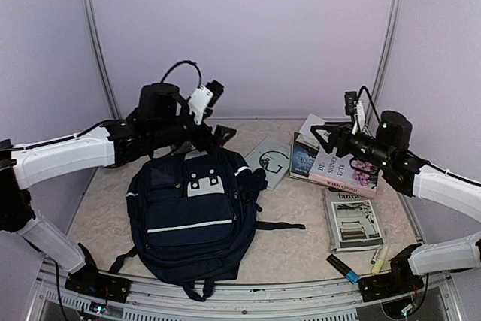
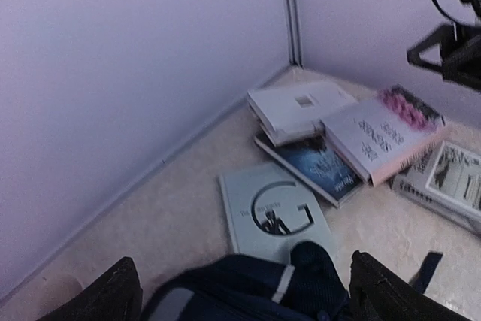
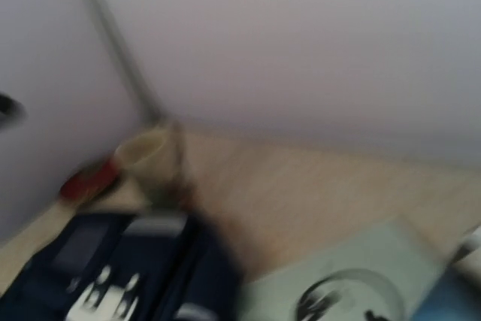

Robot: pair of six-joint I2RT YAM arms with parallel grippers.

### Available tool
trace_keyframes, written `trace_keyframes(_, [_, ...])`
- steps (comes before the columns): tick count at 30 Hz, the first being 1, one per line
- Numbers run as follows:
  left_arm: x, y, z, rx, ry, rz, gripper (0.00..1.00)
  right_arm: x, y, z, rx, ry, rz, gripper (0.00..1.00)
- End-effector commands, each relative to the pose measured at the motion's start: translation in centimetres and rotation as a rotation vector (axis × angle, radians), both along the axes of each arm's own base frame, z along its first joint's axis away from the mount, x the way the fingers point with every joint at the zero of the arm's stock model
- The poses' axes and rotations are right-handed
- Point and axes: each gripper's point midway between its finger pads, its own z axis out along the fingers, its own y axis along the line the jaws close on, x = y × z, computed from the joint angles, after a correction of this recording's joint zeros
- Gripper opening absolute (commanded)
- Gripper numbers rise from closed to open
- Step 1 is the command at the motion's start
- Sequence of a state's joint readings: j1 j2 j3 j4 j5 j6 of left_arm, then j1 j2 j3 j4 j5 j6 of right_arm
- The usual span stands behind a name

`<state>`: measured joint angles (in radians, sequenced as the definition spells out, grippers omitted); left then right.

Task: Pack the student bag
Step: Pick up the student bag from the center of the board.

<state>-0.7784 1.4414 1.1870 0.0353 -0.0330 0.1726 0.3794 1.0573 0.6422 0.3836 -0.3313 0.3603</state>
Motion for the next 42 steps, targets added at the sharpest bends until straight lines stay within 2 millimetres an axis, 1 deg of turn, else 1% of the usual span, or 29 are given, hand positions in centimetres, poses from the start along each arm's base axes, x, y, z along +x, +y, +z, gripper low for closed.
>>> trace_keyframes(1, [-4.7, -0.3, -15.5, 0.405, 0.421, -0.136, 0.91, 0.9, 4.3, -5.3, -0.127, 0.257, 0.02, 0.67])
trace_keyframes(3, [-6.4, -0.5, -18.6, 0.455, 0.512, -0.167, 0.9, 0.7, 6.5, -7.5, -0.163, 0.341, 0.055, 0.65])
trace_keyframes(6, [-9.0, -1.0, -22.2, 0.537, 0.57, -0.235, 0.98, -0.2, 9.9, -10.8, -0.217, 0.444, 0.124, 0.65])
trace_keyframes(8, [-9.9, -0.7, -24.1, 0.591, 0.598, -0.24, 0.99, -1.0, 12.0, -13.3, -0.258, 0.522, 0.174, 0.65])
trace_keyframes(9, [-10.2, -0.2, -25.0, 0.616, 0.62, -0.229, 0.99, -1.6, 13.3, -13.9, -0.269, 0.546, 0.214, 0.65])
trace_keyframes(10, [-10.3, 0.3, -25.8, 0.634, 0.638, -0.216, 0.99, -2.1, 14.4, -15.1, -0.284, 0.578, 0.246, 0.65])
trace_keyframes(13, [-11.0, 1.3, -27.4, 0.669, 0.674, -0.205, 0.99, -4.0, 16.9, -17.8, -0.27, 0.681, 0.352, 0.67])
trace_keyframes(15, [-11.3, 1.8, -28.3, 0.683, 0.684, -0.204, 0.99, -5.1, 18.2, -19.1, -0.246, 0.735, 0.416, 0.72])
trace_keyframes(16, [-11.4, 2.0, -28.6, 0.691, 0.687, -0.196, 0.99, -5.7, 18.7, -20.1, -0.242, 0.767, 0.449, 0.74])
trace_keyframes(18, [-11.1, 2.4, -28.9, 0.697, 0.69, -0.172, 0.97, -6.0, 19.1, -21.4, -0.242, 0.812, 0.465, 0.76])
trace_keyframes(21, [-10.5, 2.3, -28.2, 0.663, 0.68, -0.153, 0.96, -6.3, 19.4, -22.7, -0.236, 0.854, 0.48, 0.74])
trace_keyframes(24, [-10.0, 1.9, -26.6, 0.606, 0.659, -0.158, 0.96, -6.6, 20.3, -22.9, -0.193, 0.874, 0.526, 0.72])
trace_keyframes(27, [-9.3, 1.7, -24.9, 0.545, 0.639, -0.157, 0.96, -6.4, 21.0, -23.2, -0.179, 0.883, 0.545, 0.72])
trace_keyframes(28, [-9.1, 1.8, -24.5, 0.531, 0.634, -0.153, 0.96, -6.2, 21.3, -23.2, -0.177, 0.883, 0.553, 0.7])
trace_keyframes(29, [-8.9, 1.8, -24.0, 0.517, 0.629, -0.148, 0.96, -6.2, 21.5, -23.2, -0.175, 0.885, 0.565, 0.66])
trace_keyframes(30, [-8.7, 1.8, -23.6, 0.506, 0.623, -0.146, 0.96, -6.3, 21.7, -23.1, -0.171, 0.883, 0.579, 0.6])
trace_keyframes(31, [-8.7, 1.8, -23.2, 0.497, 0.616, -0.146, 0.96, -6.3, 21.9, -22.9, -0.164, 0.878, 0.591, 0.51])
trace_keyframes(33, [-8.7, 1.7, -22.2, 0.478, 0.596, -0.151, 0.96, -6.3, 22.0, -22.2, -0.161, 0.863, 0.599, 0.28])
trace_keyframes(36, [-8.4, 1.7, -20.2, 0.435, 0.546, -0.147, 0.96, -5.5, 21.5, -20.9, -0.21, 0.799, 0.56, 0.03])
trace_keyframes(37, [-8.2, 1.8, -19.2, 0.418, 0.517, -0.145, 0.96, -5.1, 21.2, -20.4, -0.238, 0.77, 0.542, 0.0])
trace_keyframes(38, [-8.1, 1.7, -18.2, 0.398, 0.485, -0.149, 0.96, -4.8, 21.0, -19.6, -0.261, 0.737, 0.531, 0.0])
trace_keyframes(39, [-8.2, 1.7, -16.6, 0.37, 0.443, -0.157, 0.96, -4.7, 20.8, -18.9, -0.293, 0.697, 0.53, 0.0])
trace_keyframes(42, [-8.3, 1.8, -13.0, 0.318, 0.331, -0.163, 0.96, -4.1, 20.4, -15.7, -0.373, 0.57, 0.543, 0.0])
